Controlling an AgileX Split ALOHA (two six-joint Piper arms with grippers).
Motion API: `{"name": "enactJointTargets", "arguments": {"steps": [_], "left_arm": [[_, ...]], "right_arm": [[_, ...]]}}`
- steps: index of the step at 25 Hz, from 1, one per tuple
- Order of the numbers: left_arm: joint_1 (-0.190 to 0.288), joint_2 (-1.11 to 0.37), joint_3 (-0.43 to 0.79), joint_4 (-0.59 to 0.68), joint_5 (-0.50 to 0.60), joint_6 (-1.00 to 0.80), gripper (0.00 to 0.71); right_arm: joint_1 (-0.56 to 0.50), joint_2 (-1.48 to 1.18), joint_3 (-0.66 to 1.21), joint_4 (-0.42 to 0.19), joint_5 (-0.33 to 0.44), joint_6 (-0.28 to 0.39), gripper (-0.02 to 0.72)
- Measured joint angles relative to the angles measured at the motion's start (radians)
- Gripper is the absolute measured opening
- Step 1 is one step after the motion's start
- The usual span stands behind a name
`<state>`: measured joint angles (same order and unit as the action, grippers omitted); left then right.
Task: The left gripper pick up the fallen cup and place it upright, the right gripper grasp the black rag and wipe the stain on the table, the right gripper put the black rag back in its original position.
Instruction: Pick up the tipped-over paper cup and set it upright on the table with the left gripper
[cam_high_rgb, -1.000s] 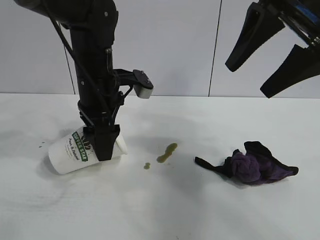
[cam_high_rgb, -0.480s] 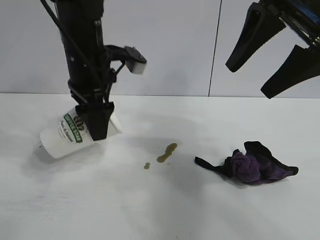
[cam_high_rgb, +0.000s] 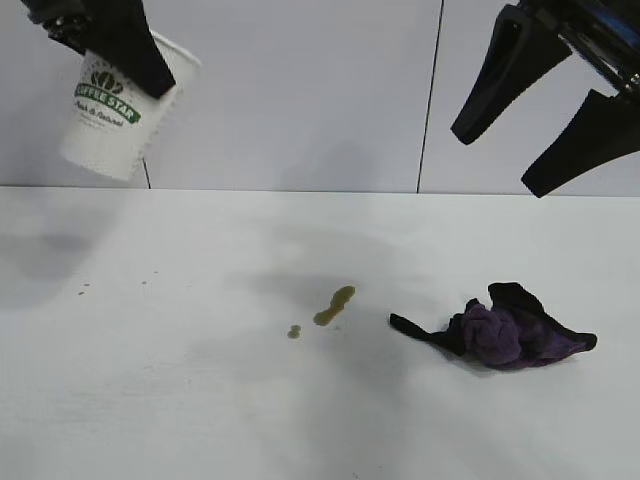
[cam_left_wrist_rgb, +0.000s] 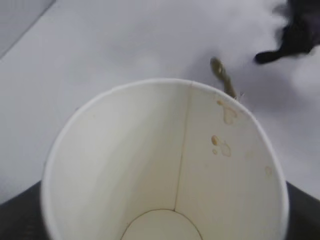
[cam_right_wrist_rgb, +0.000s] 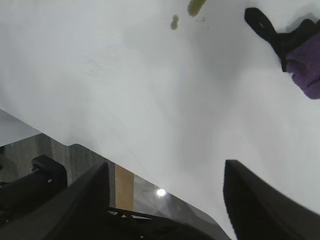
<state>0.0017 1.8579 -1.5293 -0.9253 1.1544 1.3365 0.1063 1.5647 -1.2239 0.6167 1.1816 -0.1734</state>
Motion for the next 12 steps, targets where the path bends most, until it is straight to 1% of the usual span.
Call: {"name": "enactJointTargets", "arguments": {"steps": [4,8,12], "left_arm": [[0.021,0.0,0.096,-0.091,-0.01,0.182,0.573],[0.023,0.0,0.18,-0.198,-0.045,0.361,0.573],[0.023,0.0,0.265,-0.305,-0.129,0.499,0.573]], "right_arm": [[0.0,0.0,0.0,0.0,-0.002,0.0,0.454],[0.0,0.0,0.0,0.0,-0.009,0.0,0.454],[0.0,0.0,0.0,0.0,-0.023,0.0,0.454]]}}
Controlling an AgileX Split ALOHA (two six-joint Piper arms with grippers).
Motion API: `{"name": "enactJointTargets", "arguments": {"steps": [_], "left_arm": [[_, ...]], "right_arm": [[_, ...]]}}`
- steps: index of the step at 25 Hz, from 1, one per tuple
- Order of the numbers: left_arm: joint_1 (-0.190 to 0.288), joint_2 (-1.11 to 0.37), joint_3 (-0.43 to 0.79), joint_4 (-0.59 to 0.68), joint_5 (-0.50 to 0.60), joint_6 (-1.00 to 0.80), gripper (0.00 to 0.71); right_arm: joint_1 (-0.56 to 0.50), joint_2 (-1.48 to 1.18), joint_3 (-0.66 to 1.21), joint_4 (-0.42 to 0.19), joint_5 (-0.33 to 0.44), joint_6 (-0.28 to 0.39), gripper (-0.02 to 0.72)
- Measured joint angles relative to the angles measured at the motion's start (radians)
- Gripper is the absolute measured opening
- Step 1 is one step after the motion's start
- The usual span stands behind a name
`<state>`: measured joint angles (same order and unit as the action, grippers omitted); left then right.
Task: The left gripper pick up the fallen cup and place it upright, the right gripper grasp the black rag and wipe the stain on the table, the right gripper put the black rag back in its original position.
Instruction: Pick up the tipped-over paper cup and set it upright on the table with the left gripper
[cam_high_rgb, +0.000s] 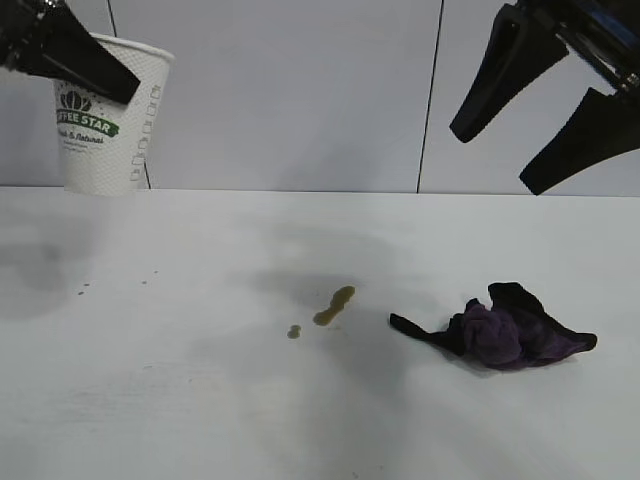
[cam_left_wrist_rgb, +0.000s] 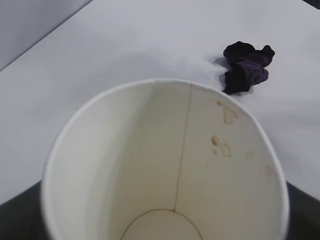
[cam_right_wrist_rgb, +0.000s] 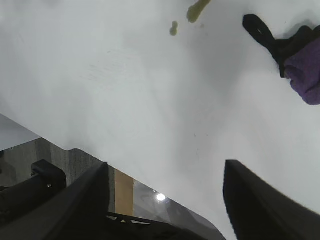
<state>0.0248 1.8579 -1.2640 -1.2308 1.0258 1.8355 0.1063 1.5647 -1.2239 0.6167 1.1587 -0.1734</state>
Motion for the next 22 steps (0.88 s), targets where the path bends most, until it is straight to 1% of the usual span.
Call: {"name": "enactJointTargets", "arguments": {"steps": [5,9,11,15,19,22], "left_arm": [[0.0,0.0,0.091,-0.116,-0.125,0.139,0.573],[0.0,0.005,0.16,-0.225,-0.183,0.264,0.573],[0.0,0.018,0.187,-0.297,-0.194,0.332,0.573],[0.0,0.063,0.221,-0.397,-0.205,0.428,0.573],[0.0,0.096,0.226,-0.438,-0.214,0.458,0.573],[0.0,0.117,0.232,-0.446,-0.215,0.471,0.573]], "right_arm": [[0.0,0.0,0.0,0.0,-0.014,-0.003,0.454],[0.0,0.0,0.0,0.0,-0.026,-0.003,0.454],[0.0,0.0,0.0,0.0,-0.026,-0.004,0.454],[0.0,0.0,0.0,0.0,-0.026,-0.004,0.454],[0.0,0.0,0.0,0.0,-0.026,-0.004,0.454],[0.0,0.0,0.0,0.0,-0.026,-0.005,0.454]]}}
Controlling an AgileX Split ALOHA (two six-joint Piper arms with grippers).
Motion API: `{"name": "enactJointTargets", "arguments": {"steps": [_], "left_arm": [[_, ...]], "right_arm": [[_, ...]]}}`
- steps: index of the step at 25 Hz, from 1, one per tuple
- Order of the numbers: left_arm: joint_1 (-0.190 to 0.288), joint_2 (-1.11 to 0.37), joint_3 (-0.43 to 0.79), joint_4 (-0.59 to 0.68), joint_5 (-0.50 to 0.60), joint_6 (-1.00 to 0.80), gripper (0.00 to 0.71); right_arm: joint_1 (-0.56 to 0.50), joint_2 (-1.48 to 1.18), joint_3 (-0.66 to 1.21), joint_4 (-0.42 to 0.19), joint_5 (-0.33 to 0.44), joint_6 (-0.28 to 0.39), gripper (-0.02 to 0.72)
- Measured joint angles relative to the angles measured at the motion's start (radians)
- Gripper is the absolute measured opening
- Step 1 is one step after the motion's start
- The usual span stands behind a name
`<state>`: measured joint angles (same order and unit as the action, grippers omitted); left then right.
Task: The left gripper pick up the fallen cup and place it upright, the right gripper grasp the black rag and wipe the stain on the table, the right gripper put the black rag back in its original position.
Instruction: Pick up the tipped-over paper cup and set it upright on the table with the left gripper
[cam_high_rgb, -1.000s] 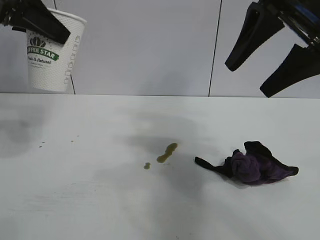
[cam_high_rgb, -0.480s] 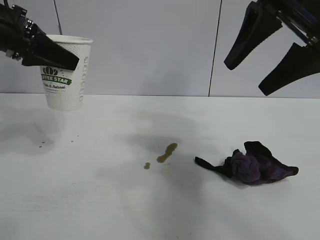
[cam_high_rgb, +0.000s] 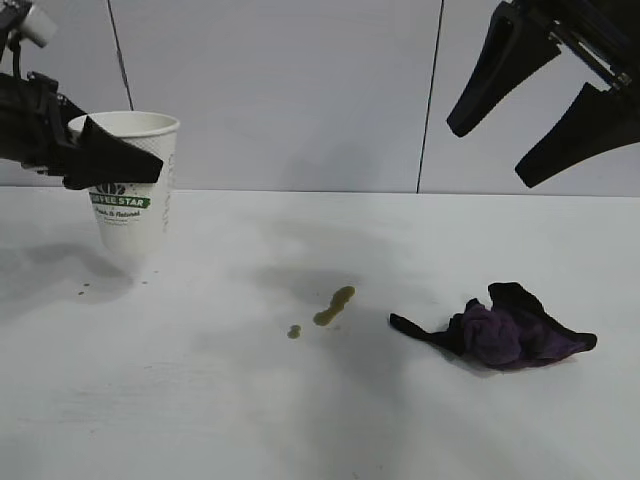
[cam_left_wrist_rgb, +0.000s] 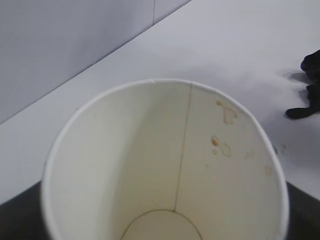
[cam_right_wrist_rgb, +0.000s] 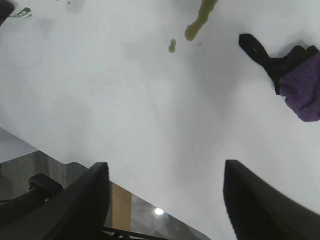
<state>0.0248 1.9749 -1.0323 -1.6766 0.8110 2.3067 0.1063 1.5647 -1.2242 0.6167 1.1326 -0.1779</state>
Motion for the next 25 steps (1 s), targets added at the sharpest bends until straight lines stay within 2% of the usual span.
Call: {"name": "enactJointTargets", "arguments": {"steps": [19,25], "left_arm": [[0.0,0.041,0.011,0.021,-0.032,0.056,0.573],[0.0,0.041,0.011,0.026,-0.042,0.052,0.65]], "right_arm": [[0.0,0.0,0.0,0.0,0.002,0.0,0.454],[0.0,0.0,0.0,0.0,0.002,0.0,0.454]]}}
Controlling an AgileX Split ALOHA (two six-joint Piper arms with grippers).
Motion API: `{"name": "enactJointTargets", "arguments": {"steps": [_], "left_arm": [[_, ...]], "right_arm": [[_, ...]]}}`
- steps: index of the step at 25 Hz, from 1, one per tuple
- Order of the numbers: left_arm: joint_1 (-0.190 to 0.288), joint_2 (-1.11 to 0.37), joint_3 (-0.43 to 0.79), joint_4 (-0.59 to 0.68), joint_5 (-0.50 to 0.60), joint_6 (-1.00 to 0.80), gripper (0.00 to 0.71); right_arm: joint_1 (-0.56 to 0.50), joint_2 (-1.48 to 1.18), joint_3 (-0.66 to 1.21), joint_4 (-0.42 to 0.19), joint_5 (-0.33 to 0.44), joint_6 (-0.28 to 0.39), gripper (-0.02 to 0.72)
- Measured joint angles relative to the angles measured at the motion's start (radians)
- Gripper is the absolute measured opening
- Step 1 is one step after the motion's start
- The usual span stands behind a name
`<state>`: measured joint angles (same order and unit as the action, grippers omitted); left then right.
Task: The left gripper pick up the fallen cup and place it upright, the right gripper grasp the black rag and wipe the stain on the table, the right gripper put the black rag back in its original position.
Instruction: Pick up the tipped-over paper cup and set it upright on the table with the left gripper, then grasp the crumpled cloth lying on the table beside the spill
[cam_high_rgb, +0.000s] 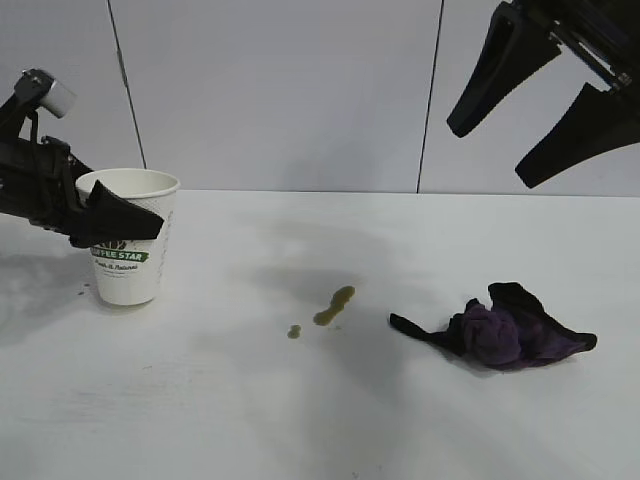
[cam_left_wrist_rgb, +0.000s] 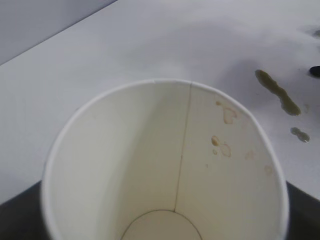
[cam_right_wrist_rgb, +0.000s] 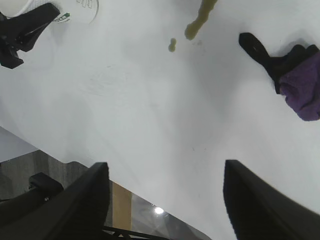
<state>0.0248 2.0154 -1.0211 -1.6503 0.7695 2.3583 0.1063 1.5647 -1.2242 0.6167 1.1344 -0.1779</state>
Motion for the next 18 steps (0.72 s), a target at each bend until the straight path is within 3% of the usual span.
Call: {"name": "enactJointTargets", "arguments": {"steps": [4,11,15,18], "left_arm": [[0.0,0.0,0.0,0.087,-0.008,-0.046,0.682],[0.0,-0.015,0.0,0.347,-0.049,-0.265,0.689],[0.0,-0.056,0.0,0.512,-0.107,-0.43,0.689],[0.0,-0.086,0.0,0.717,-0.15,-0.615,0.689]], "right_arm": [[0.0,0.0,0.0,0.0,0.0,0.0,0.454],[0.0,0.0,0.0,0.0,-0.001,0.0,0.454],[0.0,0.0,0.0,0.0,-0.001,0.0,0.454],[0.0,0.0,0.0,0.0,-0.001,0.0,0.454]]}}
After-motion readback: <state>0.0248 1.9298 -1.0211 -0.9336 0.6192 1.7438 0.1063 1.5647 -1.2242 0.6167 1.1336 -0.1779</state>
